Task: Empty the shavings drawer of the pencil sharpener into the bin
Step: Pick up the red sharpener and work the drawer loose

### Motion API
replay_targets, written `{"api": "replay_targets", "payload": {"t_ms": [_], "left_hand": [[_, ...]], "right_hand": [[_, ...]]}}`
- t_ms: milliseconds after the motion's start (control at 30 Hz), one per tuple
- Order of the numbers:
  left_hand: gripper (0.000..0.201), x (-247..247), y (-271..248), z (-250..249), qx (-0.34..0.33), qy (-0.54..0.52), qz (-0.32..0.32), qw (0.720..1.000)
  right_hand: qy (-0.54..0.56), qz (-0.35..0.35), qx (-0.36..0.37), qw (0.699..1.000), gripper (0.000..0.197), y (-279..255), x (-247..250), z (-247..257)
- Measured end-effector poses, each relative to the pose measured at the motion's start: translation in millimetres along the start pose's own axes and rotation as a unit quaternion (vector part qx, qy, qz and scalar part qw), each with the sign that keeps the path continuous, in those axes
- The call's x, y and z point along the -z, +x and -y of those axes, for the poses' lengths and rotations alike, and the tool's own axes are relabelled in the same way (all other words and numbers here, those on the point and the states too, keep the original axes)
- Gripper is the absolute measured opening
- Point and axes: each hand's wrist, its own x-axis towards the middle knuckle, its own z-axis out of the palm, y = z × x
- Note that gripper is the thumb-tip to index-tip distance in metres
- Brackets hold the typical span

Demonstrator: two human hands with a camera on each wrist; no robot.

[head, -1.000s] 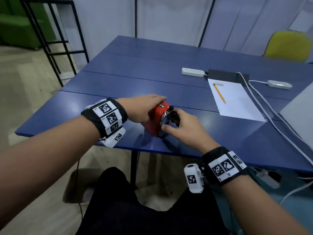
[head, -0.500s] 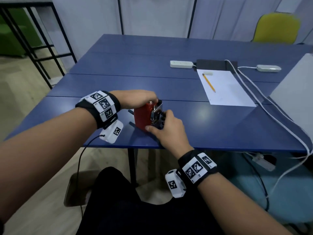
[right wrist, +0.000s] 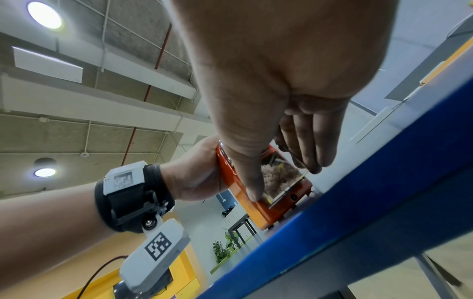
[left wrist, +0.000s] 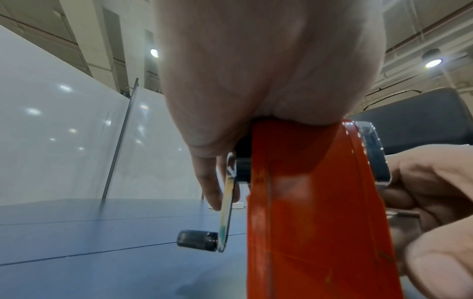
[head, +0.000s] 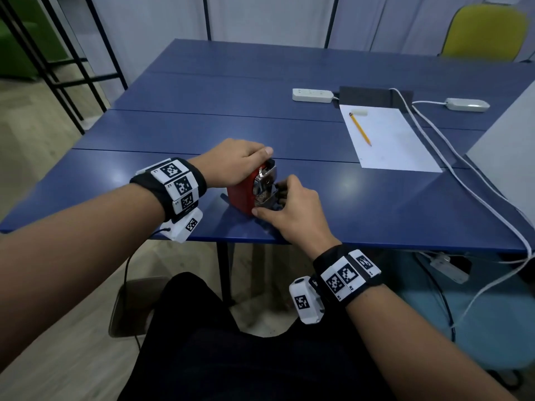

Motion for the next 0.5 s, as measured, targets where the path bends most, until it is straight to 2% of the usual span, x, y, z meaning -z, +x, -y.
{"api": "replay_targets", "payload": {"t_ms": [200,333,500], "left_hand": [[0.052,2,1,3,-0.012,0.002,0.014,1.000],[0.051,3,4,4,-0.016,0.010,0.019,1.000],[0.053,4,6,9,-0.017,0.014,0.028,0.999]], "right_hand": [[-0.013,0.001,-0.004,1.000,0.066,-3,1,-1],[-0.012,0.000,0.009,1.000,0.085,-3,-1,7],[-0.037,-0.002,0.010,0.999,0.066,1,-2,15]]}}
